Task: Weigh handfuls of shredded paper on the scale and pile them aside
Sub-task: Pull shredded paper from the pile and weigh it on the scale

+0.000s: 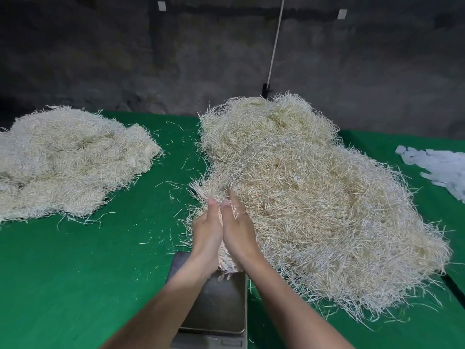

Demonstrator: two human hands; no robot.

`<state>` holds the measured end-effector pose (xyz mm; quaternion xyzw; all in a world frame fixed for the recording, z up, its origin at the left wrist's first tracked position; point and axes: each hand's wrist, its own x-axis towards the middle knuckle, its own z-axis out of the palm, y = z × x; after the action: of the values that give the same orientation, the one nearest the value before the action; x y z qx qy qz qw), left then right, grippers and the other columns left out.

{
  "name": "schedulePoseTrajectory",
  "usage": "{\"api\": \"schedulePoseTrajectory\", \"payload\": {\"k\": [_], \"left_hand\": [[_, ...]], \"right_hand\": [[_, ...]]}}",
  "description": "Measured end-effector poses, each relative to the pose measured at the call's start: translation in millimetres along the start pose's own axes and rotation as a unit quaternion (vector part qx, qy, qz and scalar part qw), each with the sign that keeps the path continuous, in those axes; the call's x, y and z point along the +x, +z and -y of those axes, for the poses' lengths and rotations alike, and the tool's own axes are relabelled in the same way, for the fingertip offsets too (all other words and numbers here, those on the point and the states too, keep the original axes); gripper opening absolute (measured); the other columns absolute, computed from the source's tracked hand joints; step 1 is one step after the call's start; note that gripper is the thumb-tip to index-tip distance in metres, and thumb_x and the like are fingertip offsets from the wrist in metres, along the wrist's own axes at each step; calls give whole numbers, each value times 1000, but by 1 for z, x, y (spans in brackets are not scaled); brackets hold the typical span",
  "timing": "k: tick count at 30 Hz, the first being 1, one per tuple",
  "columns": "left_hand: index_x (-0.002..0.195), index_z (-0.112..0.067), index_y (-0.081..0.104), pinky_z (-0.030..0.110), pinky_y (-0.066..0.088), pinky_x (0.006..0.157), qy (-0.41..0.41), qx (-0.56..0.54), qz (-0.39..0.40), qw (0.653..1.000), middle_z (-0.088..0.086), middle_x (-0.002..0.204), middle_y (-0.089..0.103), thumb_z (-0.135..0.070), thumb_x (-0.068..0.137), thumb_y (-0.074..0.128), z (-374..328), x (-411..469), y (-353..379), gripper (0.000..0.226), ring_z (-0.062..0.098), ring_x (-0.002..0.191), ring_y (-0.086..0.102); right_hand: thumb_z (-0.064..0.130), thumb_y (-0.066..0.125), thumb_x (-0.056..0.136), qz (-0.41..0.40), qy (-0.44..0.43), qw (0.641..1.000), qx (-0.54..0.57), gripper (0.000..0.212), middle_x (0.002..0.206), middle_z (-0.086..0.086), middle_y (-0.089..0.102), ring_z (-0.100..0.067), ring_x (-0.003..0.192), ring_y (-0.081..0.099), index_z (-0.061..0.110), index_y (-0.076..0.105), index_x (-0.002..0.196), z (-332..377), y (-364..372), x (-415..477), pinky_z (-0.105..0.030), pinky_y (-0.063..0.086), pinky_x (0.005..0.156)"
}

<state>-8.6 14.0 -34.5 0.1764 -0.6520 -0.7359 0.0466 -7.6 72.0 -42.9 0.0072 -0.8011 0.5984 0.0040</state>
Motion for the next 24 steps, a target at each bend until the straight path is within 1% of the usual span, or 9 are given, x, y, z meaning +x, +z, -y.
{"api": "schedulePoseTrajectory", "payload": {"k": [2, 4, 7, 9, 12, 15, 17, 20, 24], "left_hand": [[100, -30, 65, 8, 40, 63, 22, 21, 61, 998, -19, 97, 60, -51, 96, 37, -4, 1, -4, 35, -11, 73, 56], [97, -41, 61, 2, 38, 59, 107, 94, 102, 985, -16, 107, 58, -55, 95, 31, -12, 3, -9, 33, -17, 61, 51], [89, -38, 50, 6, 38, 61, 208, 178, 85, 958, -8, 93, 62, -67, 82, 26, -12, 3, -6, 38, -6, 69, 54], [101, -22, 48, 5, 36, 64, 175, 86, 18, 981, -6, 98, 52, -66, 79, 30, -18, 2, -4, 53, 5, 87, 51], [127, -23, 39, 15, 32, 86, 98, -42, -41, 993, -10, 125, 45, -76, 70, 32, -16, 1, -20, 79, -8, 102, 43], [148, -42, 7, 32, 20, 107, 10, -80, 44, 996, -24, 151, 18, -83, 60, 40, 4, -30, -20, 103, -4, 130, 25], [148, -43, 6, 45, 34, 107, -42, -91, 96, 990, -15, 152, 23, -80, 56, 49, 10, -42, -4, 108, 15, 137, 31], [136, -20, 44, 51, 48, 96, -98, -196, 41, 975, 4, 131, 58, -72, 66, 59, -4, -11, 5, 88, 28, 113, 60], [118, -5, 59, 37, 52, 84, -107, -179, -52, 977, 10, 100, 69, -47, 88, 60, -8, 17, 3, 52, 26, 91, 66]], "right_hand": [[53, 38, 95, 4, -20, 999, 46, 55, 155, 12, 20, -3, 137, 22, 46, 17, 145, 2, -9, 6, -35, 23, 115], [47, 50, 93, 3, -12, 992, 124, 64, 147, 23, 17, 2, 126, 24, 49, 13, 145, 6, -15, 16, -29, 28, 105], [45, 49, 95, -5, -1, 995, 103, 37, 133, 9, 51, 1, 106, 55, 31, 54, 128, 9, -16, 20, -22, 48, 89], [43, 49, 95, -73, 36, 987, 136, 26, 99, 3, 69, -4, 83, 66, 26, 66, 101, 7, -17, 20, -23, 57, 73], [41, 44, 97, -182, 130, 931, 289, 43, 98, -12, 66, -24, 91, 67, 4, 57, 113, 7, -33, 31, -40, 56, 81], [45, 40, 98, -270, 173, 888, 330, 58, 93, 0, 53, -20, 95, 53, -4, 41, 129, 6, -41, 39, -35, 40, 89], [48, 38, 98, -227, 176, 897, 336, 57, 103, -6, 60, -22, 97, 58, -2, 46, 126, 4, -33, 31, -38, 45, 91], [31, 35, 102, -169, 70, 970, 163, 35, 72, -3, 59, -14, 65, 57, 7, 59, 98, -3, -15, 4, -27, 48, 61], [19, 30, 98, -166, -73, 983, -19, 28, 81, 5, 48, -10, 72, 43, 11, 52, 83, -9, -4, -9, -25, 34, 67]]}}
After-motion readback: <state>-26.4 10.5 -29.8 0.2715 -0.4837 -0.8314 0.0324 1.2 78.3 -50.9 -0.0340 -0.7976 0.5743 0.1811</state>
